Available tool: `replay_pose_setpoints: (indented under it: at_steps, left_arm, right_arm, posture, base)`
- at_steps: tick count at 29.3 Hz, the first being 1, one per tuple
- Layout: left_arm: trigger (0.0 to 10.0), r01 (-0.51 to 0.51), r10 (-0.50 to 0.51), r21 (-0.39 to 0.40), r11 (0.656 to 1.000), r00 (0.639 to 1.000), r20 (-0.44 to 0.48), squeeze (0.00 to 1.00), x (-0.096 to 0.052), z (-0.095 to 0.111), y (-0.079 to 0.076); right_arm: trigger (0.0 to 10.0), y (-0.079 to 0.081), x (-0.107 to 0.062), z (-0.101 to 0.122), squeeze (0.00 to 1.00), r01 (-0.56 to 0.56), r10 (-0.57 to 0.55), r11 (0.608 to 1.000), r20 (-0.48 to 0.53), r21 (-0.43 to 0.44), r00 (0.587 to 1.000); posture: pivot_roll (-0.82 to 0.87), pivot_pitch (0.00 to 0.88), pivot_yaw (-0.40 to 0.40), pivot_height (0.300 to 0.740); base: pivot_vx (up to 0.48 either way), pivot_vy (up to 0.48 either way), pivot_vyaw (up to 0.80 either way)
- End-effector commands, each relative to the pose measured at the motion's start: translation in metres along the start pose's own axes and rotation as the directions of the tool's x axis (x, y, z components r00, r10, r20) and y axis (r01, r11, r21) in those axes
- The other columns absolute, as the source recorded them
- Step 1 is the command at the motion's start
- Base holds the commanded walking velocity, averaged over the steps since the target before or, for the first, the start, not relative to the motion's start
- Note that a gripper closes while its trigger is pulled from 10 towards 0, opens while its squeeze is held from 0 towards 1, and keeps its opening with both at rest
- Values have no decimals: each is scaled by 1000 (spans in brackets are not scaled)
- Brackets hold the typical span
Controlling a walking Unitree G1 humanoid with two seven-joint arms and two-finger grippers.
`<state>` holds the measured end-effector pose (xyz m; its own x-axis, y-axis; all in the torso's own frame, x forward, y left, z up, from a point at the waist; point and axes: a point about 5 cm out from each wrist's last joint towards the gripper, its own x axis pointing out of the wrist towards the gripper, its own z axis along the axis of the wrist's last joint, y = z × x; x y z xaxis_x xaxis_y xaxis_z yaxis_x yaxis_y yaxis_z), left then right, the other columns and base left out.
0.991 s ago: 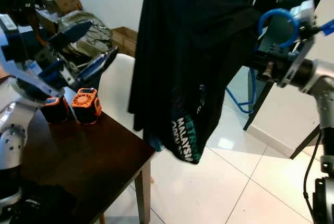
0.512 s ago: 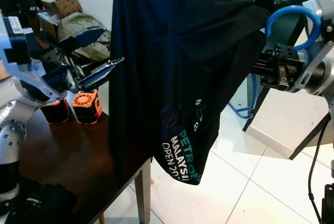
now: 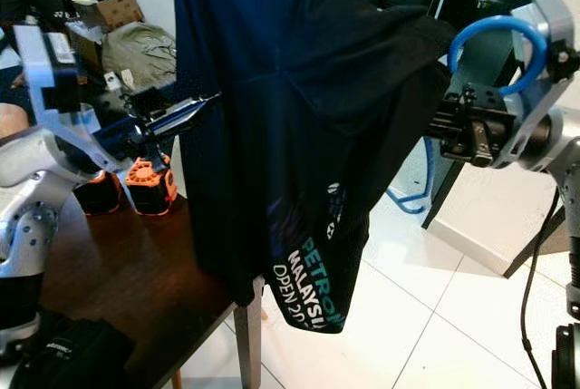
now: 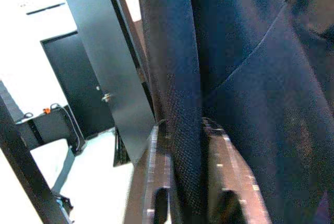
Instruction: Hang hanger
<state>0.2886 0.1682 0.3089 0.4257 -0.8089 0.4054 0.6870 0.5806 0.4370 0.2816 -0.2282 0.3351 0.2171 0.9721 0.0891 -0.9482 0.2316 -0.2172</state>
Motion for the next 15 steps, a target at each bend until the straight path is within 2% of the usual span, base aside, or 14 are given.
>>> replay_pose_setpoints:
  at_steps: [1,6,8,9,10,13,14,15]
  left_arm:
    - [0,17,-17,10,1000,1000,-1,0,5,1,0]
    - [0,-5,5,28,1000,1000,2,0,4,4,4]
    - [0,-59,58,78,995,998,20,0,-1,16,17]
    - [0,-59,58,78,995,998,20,0,-1,16,17]
    - [0,-115,109,143,983,993,46,0,-10,36,33]
    - [0,-125,118,158,979,992,52,0,-12,40,36]
    - [0,-159,148,177,971,986,76,0,-18,50,43]
    - [0,-159,148,177,971,986,76,0,-18,50,43]
  right_arm:
    - [10000,3,1,3,0,-12,12,1000,23,-7,1000]
    - [10000,2,0,1,0,-2,2,1000,13,-5,1000]
    - [10000,0,-4,-5,0,41,-41,999,-25,-1,999]
    - [10000,0,-4,-5,0,41,-41,999,-25,-1,999]
    - [10000,-7,-13,-14,0,136,-137,991,-79,-16,987]
    - [10000,-9,-15,-16,0,159,-160,987,-92,-21,983]
    - [10000,-10,-19,-19,0,189,-189,982,-99,-15,977]
    - [10000,-10,-19,-19,0,189,-189,982,-99,-15,977]
  posture:
    - [-23,0,-75,740]
    - [-24,0,-73,740]
    - [-25,0,-72,740]
    - [-25,0,-72,740]
    - [-27,0,-72,740]
    - [-27,0,-72,740]
    - [-20,0,-72,740]
    - [-20,0,-72,740]
  base:
    - [0,0,0]
    - [0,0,0]
    - [0,0,0]
    - [0,0,0]
    - [0,0,0]
    - [0,0,0]
    - [0,0,0]
    - [0,0,0]
